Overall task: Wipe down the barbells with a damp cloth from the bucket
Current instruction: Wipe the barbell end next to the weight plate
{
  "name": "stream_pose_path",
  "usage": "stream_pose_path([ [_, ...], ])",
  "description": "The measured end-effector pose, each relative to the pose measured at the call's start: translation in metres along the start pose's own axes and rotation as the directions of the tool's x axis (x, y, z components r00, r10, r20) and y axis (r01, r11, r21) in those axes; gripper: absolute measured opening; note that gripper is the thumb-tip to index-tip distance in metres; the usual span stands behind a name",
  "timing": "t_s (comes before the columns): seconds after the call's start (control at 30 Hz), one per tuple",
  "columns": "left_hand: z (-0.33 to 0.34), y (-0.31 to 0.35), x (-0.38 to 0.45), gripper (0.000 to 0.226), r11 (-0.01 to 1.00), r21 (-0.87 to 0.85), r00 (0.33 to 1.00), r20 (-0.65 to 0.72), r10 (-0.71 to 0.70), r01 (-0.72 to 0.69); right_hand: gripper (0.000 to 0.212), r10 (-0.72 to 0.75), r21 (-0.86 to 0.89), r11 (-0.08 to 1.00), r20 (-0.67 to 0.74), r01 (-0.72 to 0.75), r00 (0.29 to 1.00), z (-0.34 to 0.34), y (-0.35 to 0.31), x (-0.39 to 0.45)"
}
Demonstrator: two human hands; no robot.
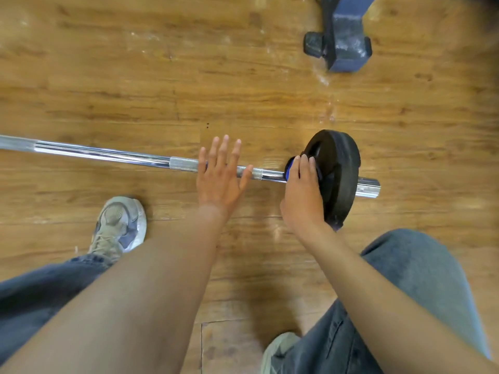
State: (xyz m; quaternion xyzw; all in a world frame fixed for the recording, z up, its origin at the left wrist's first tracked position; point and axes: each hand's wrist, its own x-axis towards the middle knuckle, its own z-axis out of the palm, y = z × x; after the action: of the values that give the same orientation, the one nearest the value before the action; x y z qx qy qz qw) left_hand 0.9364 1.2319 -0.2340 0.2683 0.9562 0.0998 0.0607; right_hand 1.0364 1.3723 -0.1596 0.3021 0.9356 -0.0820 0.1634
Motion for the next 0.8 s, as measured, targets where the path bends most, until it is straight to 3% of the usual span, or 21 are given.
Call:
stream_pose_path([
  [0.07, -0.002, 0.0, -0.012, 0.07, 1.0, 0.008, 1.0, 0.027, 0.011, -0.012, 0.083, -0.022, -0.052, 0.998, 0.004, 0.022, 1.0, 0.005, 0.005, -0.016],
  [0.23, -0.003, 0.001, -0.031, 0.071, 1.0, 0.019, 0.998, 0.064, -0.021, 0.019, 0.051, 0.038, 0.134, 0.99, 0.086, -0.049, 0.996, -0.008, -0.001, 0.012],
  [0.4, 0.001, 0.002, -0.034, 0.068, 0.999, 0.027, 0.998, 0.056, -0.04, 0.039, 0.088, -0.098, 0.059, 0.994, 0.036, 0.096, 0.995, 0.004, 0.014, -0.024],
  [0.53, 0.001, 0.006, -0.026, 0.067, 0.998, 0.023, 0.996, 0.074, -0.055, 0.053, 0.057, -0.041, 0.111, 0.993, 0.01, 0.039, 0.999, -0.006, 0.004, 0.012],
  [0.63, -0.003, 0.004, -0.015, 0.068, 0.998, 0.031, 0.995, 0.083, -0.06, 0.058, 0.067, -0.171, -0.065, 0.983, -0.023, 0.169, 0.985, 0.001, 0.004, 0.002],
  [0.7, -0.005, 0.005, -0.008, 0.068, 0.997, 0.037, 0.992, 0.109, -0.067, 0.064, 0.074, -0.276, 0.002, 0.961, -0.026, 0.276, 0.961, 0.011, 0.011, -0.017],
  [0.8, -0.011, 0.009, 0.002, 0.072, 0.995, 0.061, 0.982, 0.171, -0.082, 0.073, 0.081, -0.271, 0.31, 0.912, -0.034, 0.268, 0.962, 0.004, 0.014, -0.023],
])
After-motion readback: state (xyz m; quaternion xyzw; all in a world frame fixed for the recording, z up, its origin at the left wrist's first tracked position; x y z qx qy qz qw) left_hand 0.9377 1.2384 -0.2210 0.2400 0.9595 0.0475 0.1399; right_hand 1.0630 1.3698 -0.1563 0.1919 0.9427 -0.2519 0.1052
